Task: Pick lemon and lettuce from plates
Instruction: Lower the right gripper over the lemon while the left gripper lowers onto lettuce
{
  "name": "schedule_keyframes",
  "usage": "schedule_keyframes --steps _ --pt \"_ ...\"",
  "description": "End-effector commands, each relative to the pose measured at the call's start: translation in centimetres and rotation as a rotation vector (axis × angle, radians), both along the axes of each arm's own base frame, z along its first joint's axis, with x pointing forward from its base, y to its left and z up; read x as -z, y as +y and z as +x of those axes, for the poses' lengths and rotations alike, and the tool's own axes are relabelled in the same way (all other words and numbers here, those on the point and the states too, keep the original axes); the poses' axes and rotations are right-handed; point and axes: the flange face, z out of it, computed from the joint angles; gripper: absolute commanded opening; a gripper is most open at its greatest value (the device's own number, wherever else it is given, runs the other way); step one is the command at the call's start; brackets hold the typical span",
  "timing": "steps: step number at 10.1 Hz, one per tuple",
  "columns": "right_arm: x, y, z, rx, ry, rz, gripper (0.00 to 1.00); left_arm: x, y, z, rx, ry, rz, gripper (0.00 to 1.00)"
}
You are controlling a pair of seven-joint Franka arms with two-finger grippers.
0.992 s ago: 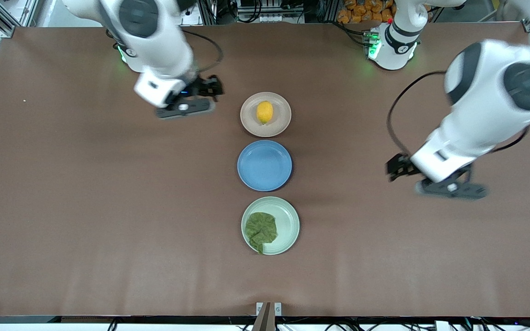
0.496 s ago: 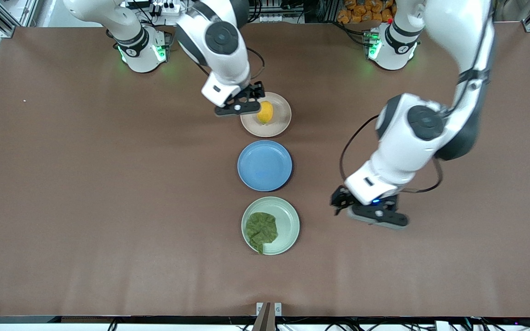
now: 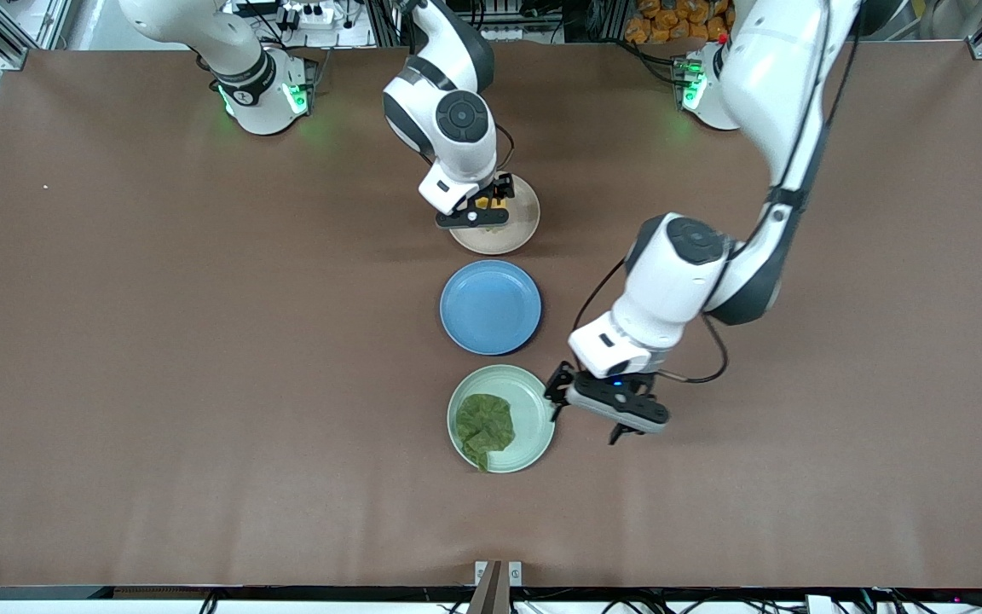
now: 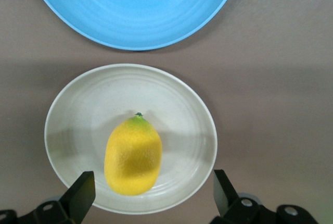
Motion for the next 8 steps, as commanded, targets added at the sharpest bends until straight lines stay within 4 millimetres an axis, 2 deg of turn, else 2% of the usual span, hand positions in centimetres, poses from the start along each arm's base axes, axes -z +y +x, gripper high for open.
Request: schedule_keyframes --steps 1,2,4,6,7,8 --pt "1.9 1.1 -1.0 0.019 -0.008 0.018 1.00 4.8 -3.6 -1.0 0.054 -0.056 -0.014 1.00" --pt "3.1 1.6 -2.1 0.006 -0.012 0.016 1.00 6.2 -5.5 -1.6 0.080 -0.056 -0.013 1.00" --pt "3.9 1.8 -2.3 0.035 -0.016 0.045 1.00 8.5 -7.6 -2.5 0.108 -0.059 -0.014 1.00" --pt "4.9 1.7 -3.0 0.031 -0.017 0.042 1.00 10.4 -9.0 -3.1 0.127 -0.062 -0.015 1.00" --pt "5.1 1.7 -2.9 0.032 -0.020 0.044 1.00 11.2 -8.7 -2.7 0.122 -0.069 -0.006 1.00" --pt "5.8 1.8 -3.2 0.029 -0.014 0.035 1.00 11.9 -9.6 -3.3 0.139 -0.075 0.008 1.00"
